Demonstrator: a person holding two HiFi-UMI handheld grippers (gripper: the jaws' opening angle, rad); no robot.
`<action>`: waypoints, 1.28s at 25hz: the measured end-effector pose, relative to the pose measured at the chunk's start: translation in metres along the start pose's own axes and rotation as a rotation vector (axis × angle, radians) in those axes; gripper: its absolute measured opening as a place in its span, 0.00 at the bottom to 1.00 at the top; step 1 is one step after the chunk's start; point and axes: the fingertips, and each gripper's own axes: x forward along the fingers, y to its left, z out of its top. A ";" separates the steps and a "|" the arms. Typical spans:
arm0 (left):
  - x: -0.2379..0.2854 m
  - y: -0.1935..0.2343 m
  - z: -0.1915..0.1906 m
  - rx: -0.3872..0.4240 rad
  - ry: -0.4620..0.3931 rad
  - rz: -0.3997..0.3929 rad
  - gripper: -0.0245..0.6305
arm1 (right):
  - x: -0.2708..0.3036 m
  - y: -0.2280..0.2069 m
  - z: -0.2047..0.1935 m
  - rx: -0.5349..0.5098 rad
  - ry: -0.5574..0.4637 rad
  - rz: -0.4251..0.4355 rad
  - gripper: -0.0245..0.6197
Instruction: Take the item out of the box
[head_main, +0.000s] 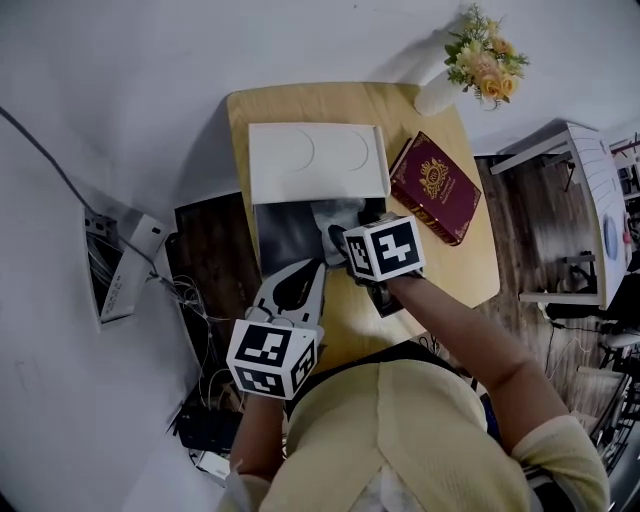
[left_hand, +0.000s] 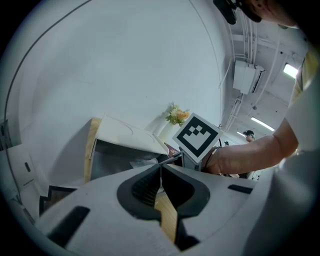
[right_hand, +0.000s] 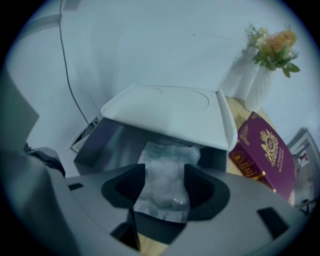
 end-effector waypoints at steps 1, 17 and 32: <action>-0.001 0.000 0.000 -0.001 -0.001 0.001 0.07 | 0.001 0.001 -0.001 -0.025 0.009 -0.011 0.39; -0.002 0.012 0.002 -0.013 -0.003 0.061 0.07 | -0.006 0.009 0.007 -0.110 -0.041 0.081 0.15; 0.007 -0.005 0.001 0.014 0.026 0.141 0.07 | -0.041 0.019 0.008 -0.171 -0.101 0.286 0.14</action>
